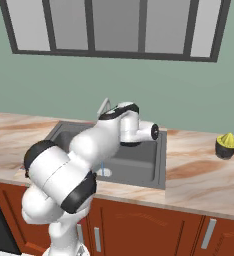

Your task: Turn on the sink faucet. Then move the avocado from the counter to the sink. Turn off the sink. Move the vegetable from the sink to the pot next to the stove. Finally move the pot to the front center burner.

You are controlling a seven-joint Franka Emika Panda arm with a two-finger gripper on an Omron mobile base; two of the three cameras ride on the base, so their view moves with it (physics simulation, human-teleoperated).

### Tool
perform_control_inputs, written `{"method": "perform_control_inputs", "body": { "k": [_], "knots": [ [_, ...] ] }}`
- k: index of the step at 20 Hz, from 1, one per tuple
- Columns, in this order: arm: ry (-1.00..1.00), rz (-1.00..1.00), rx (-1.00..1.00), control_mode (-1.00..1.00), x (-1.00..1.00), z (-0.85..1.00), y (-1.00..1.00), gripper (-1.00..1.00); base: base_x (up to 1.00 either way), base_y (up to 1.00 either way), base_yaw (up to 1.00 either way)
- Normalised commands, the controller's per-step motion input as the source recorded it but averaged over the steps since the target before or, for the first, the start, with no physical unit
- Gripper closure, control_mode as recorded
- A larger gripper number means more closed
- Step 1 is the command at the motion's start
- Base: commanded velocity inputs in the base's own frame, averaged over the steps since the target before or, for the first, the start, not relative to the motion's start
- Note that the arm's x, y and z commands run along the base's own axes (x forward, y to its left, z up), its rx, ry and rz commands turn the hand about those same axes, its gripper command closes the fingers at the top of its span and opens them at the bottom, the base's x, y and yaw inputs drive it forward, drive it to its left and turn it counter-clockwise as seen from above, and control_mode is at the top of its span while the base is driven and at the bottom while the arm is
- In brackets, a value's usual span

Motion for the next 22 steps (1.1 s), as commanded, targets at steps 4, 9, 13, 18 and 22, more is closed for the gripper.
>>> {"method": "perform_control_inputs", "body": {
  "k": [4,9,13,18,22],
  "knots": [
    [-0.05,0.12,0.0,-1.0,0.57,-0.2,-0.02,-1.0,0.0,0.0,0.0],
    [-0.08,0.14,0.0,-1.0,0.46,-0.18,0.0,-1.0,0.0,0.0,0.0],
    [-0.08,0.08,0.0,-1.0,0.37,-0.13,0.0,-1.0,0.0,0.0,0.0],
    [-0.06,0.07,0.0,-1.0,0.44,-0.08,0.0,-1.0,0.0,0.0,0.0],
    [-0.03,0.09,0.0,-1.0,0.47,-0.1,0.0,-1.0,0.0,0.0,0.0]
  ]
}}
